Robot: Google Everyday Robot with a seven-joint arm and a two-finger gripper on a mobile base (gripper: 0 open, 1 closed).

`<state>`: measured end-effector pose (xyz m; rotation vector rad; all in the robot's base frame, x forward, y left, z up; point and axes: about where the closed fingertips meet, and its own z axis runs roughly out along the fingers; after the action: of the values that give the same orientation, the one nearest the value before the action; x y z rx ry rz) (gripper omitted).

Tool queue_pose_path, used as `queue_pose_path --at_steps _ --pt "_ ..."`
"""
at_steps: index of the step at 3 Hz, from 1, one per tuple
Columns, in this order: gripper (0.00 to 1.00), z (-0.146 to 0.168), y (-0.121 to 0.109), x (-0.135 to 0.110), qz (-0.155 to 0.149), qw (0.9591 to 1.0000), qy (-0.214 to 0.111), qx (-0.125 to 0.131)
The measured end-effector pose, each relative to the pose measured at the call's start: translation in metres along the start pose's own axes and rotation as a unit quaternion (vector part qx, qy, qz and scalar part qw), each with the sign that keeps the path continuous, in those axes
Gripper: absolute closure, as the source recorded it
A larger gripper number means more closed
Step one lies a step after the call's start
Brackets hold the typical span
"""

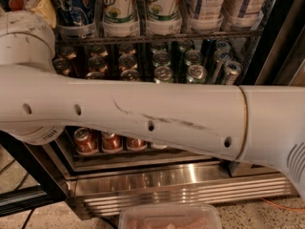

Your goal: Pick pepsi can from top shelf of fridge

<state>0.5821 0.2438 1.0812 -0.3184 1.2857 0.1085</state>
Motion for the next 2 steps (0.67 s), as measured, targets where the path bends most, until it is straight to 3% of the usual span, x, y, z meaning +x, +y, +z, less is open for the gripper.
queue_pose_path --at_steps 2 --pt "0.38 0.0098 -0.0081 0.0098 -0.004 0.9999 0.012 0.009"
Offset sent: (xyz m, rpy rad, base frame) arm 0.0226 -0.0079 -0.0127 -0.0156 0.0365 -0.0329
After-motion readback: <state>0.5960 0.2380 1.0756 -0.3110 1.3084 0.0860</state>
